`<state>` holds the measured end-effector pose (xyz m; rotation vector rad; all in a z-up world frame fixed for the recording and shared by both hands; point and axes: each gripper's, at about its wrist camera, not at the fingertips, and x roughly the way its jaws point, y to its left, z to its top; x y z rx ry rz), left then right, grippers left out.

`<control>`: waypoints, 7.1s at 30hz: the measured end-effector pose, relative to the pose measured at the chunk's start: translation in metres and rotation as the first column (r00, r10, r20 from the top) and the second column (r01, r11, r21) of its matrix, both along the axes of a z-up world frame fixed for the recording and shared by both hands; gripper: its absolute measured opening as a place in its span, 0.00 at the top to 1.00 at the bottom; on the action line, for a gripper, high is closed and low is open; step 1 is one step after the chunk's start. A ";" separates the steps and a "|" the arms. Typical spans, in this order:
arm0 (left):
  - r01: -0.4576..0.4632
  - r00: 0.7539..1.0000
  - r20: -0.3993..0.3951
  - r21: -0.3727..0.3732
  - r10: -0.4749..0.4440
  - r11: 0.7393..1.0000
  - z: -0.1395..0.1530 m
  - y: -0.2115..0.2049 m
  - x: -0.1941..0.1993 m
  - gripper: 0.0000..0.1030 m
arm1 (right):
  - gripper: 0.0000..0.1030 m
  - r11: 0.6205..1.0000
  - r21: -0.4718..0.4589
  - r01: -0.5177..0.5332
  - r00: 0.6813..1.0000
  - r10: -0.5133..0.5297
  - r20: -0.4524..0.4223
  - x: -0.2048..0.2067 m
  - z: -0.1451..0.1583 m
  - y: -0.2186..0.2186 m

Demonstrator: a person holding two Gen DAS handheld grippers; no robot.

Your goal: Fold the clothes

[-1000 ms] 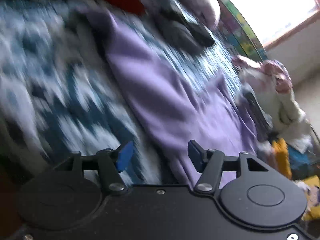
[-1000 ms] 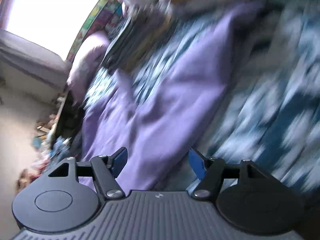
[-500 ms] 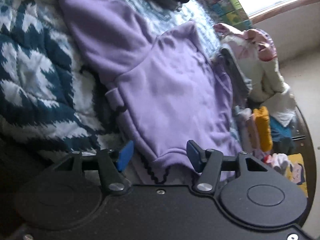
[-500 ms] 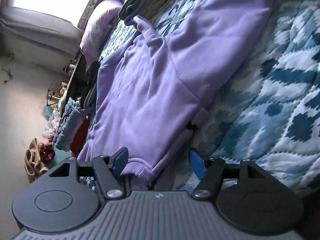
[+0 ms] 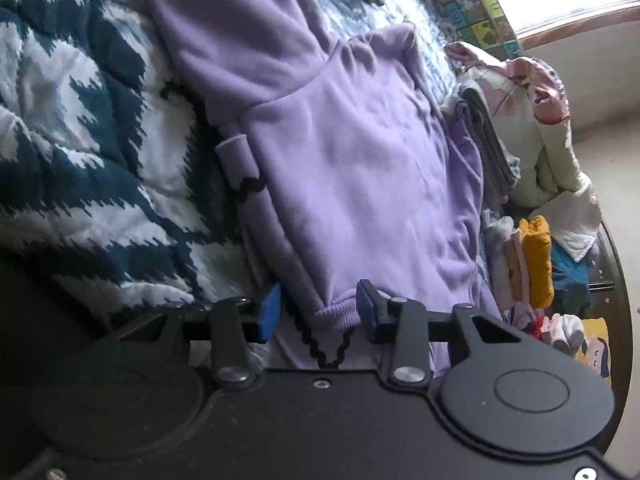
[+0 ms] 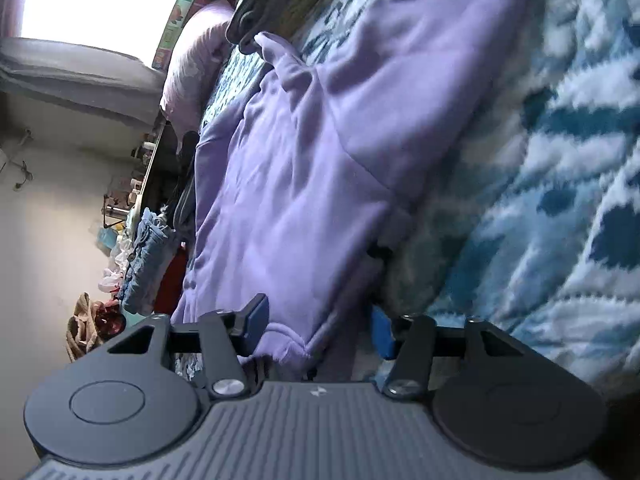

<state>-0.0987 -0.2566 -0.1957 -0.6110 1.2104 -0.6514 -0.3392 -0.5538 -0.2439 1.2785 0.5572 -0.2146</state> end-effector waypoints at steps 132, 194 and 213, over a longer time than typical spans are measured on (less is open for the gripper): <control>-0.082 0.995 -0.053 0.021 0.083 0.996 -0.028 0.023 -0.020 0.76 | 0.82 0.975 0.188 0.120 0.992 -0.109 -0.068 -0.024 -0.034 -0.028; -0.006 0.999 0.052 0.166 -0.002 0.986 -0.011 0.001 -0.035 0.45 | 0.91 0.675 -0.357 0.646 0.756 -0.629 0.180 -0.072 0.008 -0.248; -0.031 0.999 -0.016 0.153 0.034 0.988 -0.007 0.013 -0.034 0.44 | 0.52 0.827 -0.395 0.400 0.916 -0.375 0.143 -0.027 0.013 -0.201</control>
